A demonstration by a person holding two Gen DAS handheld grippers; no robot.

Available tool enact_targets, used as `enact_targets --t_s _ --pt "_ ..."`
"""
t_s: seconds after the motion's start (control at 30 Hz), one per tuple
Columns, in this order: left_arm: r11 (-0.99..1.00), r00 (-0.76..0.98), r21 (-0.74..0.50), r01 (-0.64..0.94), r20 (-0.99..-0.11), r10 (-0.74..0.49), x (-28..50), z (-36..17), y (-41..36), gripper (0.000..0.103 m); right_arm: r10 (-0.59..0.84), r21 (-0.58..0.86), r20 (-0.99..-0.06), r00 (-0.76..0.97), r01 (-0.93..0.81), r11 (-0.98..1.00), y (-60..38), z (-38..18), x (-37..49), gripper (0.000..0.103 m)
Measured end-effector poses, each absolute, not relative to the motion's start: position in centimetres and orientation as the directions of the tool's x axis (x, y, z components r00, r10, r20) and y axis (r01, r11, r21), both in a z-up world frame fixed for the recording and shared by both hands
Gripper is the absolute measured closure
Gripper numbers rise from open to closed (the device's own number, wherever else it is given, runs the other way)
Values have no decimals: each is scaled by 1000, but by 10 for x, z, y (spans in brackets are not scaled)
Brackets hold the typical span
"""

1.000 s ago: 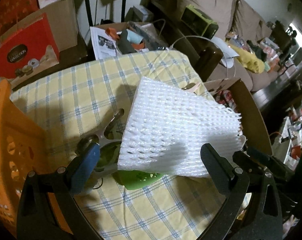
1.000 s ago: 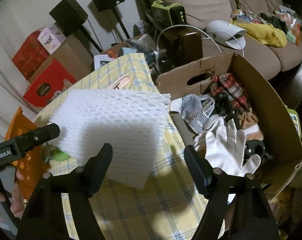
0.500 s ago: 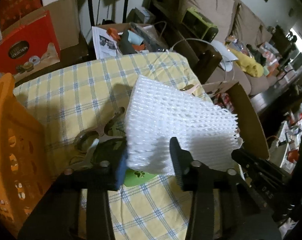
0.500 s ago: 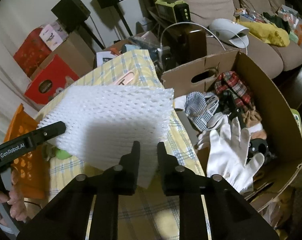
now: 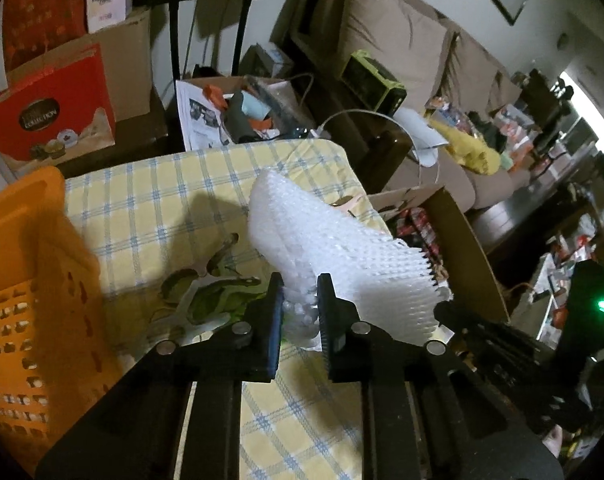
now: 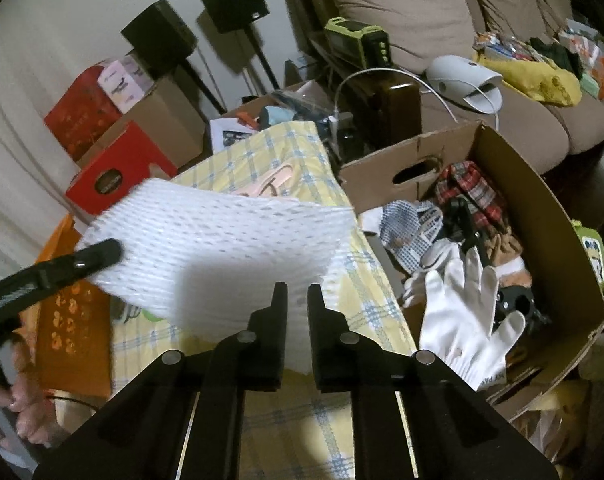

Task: Organize objects
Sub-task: 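Grasp the white foam net sleeve with the left gripper and lift, then carry the foam net into the orange basket and release it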

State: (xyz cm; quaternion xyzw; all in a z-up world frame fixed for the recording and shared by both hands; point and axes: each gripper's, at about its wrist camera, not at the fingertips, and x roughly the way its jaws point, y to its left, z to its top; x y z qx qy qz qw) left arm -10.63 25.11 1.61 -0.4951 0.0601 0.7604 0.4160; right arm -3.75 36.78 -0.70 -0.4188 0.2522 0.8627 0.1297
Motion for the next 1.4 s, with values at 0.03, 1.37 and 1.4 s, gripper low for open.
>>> enact_targets --t_s 0.03,1.37,1.4 --pt "-648 -163 -321 -691 -804 573 -105 16 250 88 7 337 -789 -615 -442 -832 370 -9 -37 82" --pt "-563 -229 -436 -702 -611 758 -90 124 134 90 -101 349 -674 -732 -195 -917 278 79 -46 99" --pt "-568 -237 -438 -697 -607 759 -93 126 126 90 -110 348 -671 -733 -181 -920 271 83 -48 98"
